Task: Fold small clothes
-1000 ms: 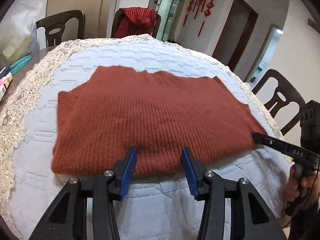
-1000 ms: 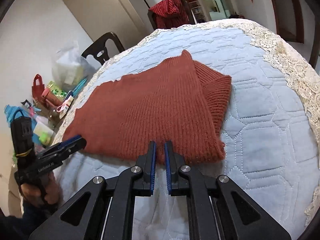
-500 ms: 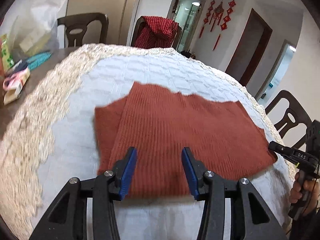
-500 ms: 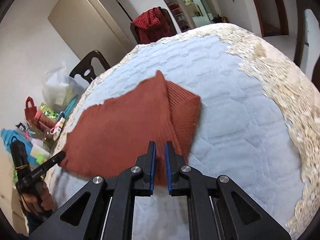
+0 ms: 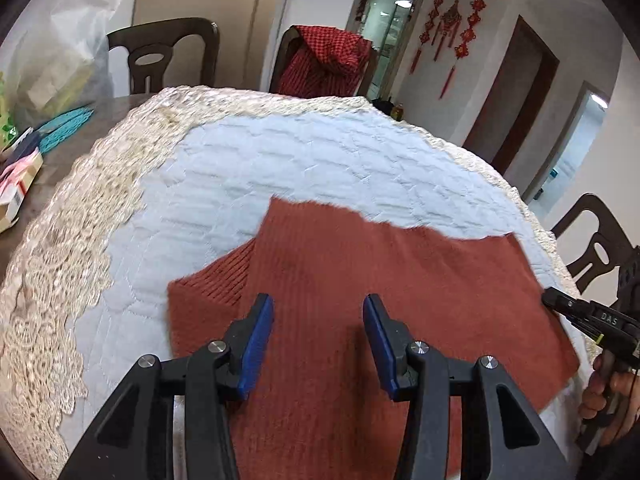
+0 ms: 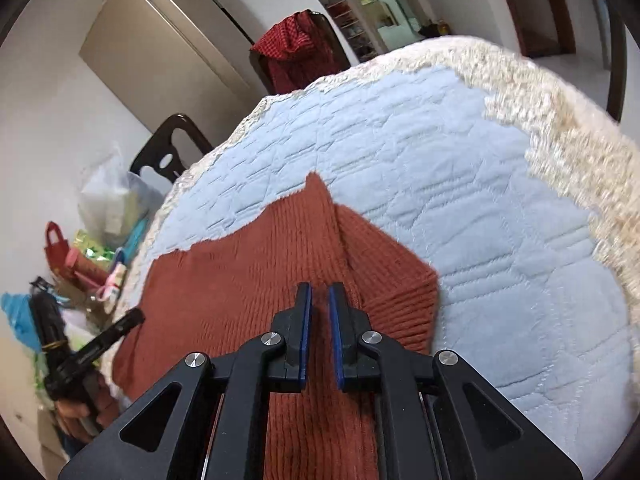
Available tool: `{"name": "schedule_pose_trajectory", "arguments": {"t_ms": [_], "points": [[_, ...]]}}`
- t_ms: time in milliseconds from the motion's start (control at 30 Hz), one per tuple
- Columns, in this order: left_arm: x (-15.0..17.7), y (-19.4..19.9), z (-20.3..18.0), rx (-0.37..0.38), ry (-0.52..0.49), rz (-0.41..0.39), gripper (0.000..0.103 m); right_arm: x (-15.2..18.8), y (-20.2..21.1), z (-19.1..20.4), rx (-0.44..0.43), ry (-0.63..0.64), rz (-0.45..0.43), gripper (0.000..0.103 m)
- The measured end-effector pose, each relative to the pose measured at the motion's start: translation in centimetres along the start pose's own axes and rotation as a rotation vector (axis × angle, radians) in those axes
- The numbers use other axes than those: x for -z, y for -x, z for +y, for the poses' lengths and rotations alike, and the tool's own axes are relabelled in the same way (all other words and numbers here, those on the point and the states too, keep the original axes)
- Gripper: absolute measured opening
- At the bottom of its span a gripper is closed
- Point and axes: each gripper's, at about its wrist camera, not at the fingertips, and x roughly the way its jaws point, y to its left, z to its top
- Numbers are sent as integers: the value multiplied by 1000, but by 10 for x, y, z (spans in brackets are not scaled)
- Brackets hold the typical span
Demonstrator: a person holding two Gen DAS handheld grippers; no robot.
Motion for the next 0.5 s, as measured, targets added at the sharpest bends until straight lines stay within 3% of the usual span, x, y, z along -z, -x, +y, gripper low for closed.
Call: {"name": "schedule_pose_trajectory", "arguments": {"t_ms": [167,267,500], "points": [[-23,-19,-15,-27,-41,-10,50,-23,-12,20,-31,29,-13,9],[-24,-43,-6,-79,-14,42,50,-31,-34,9,25,-16,34,9],[-18,-42,-4,-75,-18,19,50,-26,-29,-6,-19,-48,-1,9]]}}
